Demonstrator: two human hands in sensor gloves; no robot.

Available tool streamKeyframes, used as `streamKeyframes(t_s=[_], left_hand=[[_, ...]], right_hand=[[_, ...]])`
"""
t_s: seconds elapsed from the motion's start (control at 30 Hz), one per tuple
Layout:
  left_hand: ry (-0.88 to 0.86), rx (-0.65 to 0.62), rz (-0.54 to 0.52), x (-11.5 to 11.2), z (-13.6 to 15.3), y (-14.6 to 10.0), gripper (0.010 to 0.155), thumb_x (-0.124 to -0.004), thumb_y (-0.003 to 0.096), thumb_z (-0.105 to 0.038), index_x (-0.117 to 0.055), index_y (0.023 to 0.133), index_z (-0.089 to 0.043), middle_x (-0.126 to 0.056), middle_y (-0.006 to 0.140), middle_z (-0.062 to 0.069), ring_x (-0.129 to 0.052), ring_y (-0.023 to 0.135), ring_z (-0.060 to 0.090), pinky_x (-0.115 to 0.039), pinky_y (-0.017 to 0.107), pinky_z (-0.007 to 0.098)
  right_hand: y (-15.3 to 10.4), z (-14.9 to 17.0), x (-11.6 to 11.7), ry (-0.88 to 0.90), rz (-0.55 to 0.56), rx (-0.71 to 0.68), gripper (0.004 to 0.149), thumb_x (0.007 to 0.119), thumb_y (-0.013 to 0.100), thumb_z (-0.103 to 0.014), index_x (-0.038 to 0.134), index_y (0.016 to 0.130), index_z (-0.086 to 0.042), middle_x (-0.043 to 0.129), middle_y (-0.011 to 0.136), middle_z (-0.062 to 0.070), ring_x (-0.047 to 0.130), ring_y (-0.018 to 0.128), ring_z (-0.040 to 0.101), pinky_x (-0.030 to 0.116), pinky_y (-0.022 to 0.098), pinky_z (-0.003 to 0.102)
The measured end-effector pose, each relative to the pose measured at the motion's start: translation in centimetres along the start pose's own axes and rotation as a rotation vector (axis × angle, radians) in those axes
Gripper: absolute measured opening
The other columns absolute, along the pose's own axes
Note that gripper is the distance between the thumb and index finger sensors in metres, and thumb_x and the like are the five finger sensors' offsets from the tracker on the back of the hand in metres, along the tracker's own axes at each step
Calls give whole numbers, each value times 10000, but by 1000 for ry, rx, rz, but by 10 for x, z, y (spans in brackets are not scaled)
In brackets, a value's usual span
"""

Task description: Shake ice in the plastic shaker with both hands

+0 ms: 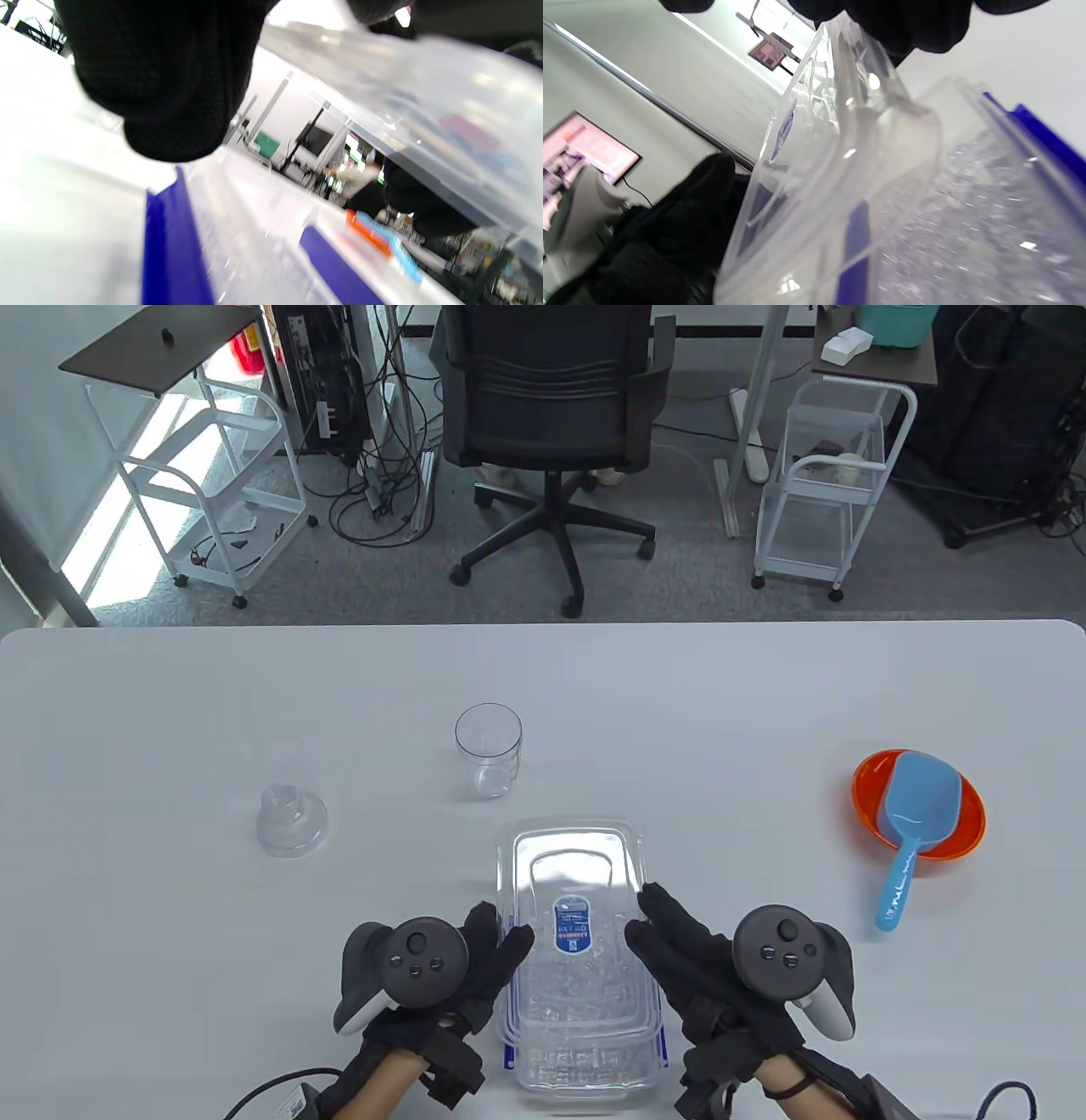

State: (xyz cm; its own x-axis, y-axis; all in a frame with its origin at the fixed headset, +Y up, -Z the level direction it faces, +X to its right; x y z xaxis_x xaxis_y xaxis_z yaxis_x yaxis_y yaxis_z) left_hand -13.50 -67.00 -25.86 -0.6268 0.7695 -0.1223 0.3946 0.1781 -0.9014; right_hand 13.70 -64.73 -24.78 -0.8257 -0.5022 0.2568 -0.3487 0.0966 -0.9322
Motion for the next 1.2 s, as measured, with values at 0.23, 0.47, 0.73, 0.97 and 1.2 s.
streamKeyframes(t_s=[0.23,0.47,0.73,0.97,1.2], left_hand=[[-659,4,-84,7,26,-2,724,-553,655,-460,-271,1015,100,-637,1042,184,-876,867,282,-830,592,309],[-897,74,-191,15,37,-12,548,-693,632,-359,-447,1003,-41,-783,949,87,-992,750,216,-907,518,212],[-169,-65,-552,50,5,-31,539,-723,605,-345,-500,981,-31,-817,910,119,-1014,701,249,-925,470,226],[-203,-266,-554,48,-13,-34,573,-610,638,-458,-465,1026,-62,-756,987,109,-911,814,276,-867,529,239],[-336,-358,-376,31,-13,-24,574,-464,656,-499,-390,1097,-139,-613,1120,75,-670,1002,316,-802,605,311]], right_hand=[[13,-18,6,75,75,-93,755,514,639,-447,329,1056,154,503,974,470,562,822,704,564,510,773],[34,-29,33,-56,-34,-35,775,491,649,-475,207,1086,98,322,1061,438,365,889,715,474,534,799],[49,-61,93,-107,-243,-108,901,501,634,-550,-35,1050,42,88,1081,425,228,876,749,406,541,819],[52,-69,113,139,-279,-263,1023,564,572,-634,-186,984,-74,-127,998,411,114,851,755,381,561,832],[42,-57,93,208,-147,-309,1010,661,534,-571,-72,1035,-90,149,1088,394,425,894,708,577,564,754]])
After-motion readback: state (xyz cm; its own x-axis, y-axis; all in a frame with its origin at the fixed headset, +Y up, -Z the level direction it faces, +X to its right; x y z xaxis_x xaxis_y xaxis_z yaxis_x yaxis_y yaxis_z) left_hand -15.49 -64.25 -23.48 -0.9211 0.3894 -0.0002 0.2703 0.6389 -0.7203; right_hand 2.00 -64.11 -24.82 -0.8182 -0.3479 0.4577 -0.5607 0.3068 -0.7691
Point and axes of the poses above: the tracker on the back of each hand, its own z axis roughly to the little-finger side, its own y axis roughly from the wrist to the fingertips, x = y × z, the point moved 2 cm from there along y, roughly from the wrist to the fingertips
